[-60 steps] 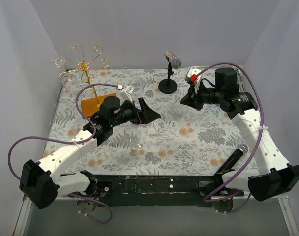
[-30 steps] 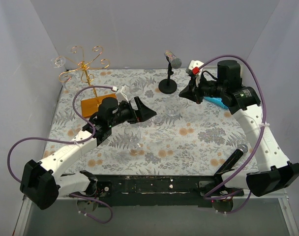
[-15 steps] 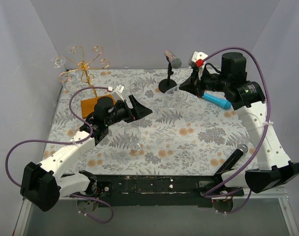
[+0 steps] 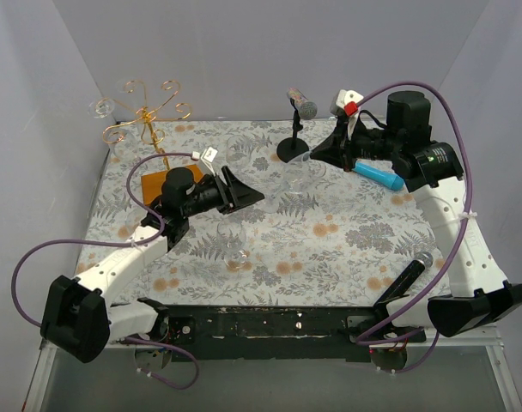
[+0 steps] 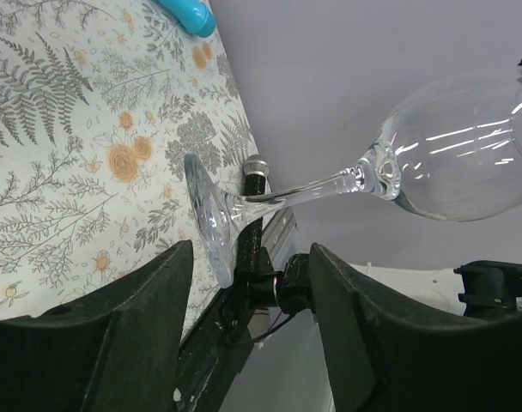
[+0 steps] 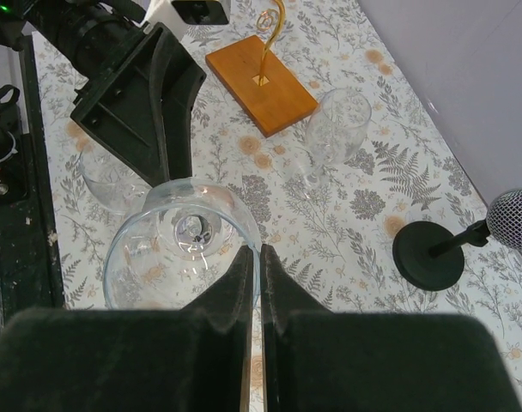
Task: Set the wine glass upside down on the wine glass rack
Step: Turn the wine glass upside down at the wine rack.
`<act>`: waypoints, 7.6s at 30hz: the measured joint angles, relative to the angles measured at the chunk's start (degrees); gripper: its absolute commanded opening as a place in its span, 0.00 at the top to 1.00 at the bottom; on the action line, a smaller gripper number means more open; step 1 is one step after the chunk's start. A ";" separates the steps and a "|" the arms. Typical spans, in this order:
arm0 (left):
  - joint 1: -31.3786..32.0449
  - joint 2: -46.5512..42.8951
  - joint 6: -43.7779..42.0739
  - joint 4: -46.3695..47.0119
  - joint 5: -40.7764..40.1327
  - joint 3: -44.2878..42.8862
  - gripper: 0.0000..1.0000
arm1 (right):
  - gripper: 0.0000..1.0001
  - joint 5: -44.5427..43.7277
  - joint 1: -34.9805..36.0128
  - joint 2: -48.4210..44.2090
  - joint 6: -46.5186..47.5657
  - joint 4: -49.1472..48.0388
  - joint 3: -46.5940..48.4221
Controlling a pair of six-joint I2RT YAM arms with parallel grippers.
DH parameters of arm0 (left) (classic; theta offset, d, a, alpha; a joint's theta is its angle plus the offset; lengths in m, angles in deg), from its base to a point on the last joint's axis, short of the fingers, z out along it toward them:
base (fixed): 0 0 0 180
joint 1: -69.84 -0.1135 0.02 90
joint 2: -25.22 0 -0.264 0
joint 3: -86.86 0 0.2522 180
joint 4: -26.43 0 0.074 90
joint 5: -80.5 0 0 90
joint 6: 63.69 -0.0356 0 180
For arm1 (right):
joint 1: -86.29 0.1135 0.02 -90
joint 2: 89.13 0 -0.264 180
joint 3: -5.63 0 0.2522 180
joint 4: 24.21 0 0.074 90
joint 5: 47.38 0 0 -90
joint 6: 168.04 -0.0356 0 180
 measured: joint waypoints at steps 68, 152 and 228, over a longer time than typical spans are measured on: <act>-0.20 -1.77 -33.05 -33.38 -23.87 -19.76 1.00 | 0.20 6.80 -10.58 -14.01 22.93 18.27 -8.09; 29.75 6.82 -72.39 -22.97 -52.63 -30.77 1.00 | 0.24 9.09 -2.56 0.96 -4.42 2.16 -4.50; 41.55 9.07 -85.57 -9.81 -61.05 -27.91 0.41 | 0.99 15.23 -1.99 0.35 -11.21 -7.10 -15.39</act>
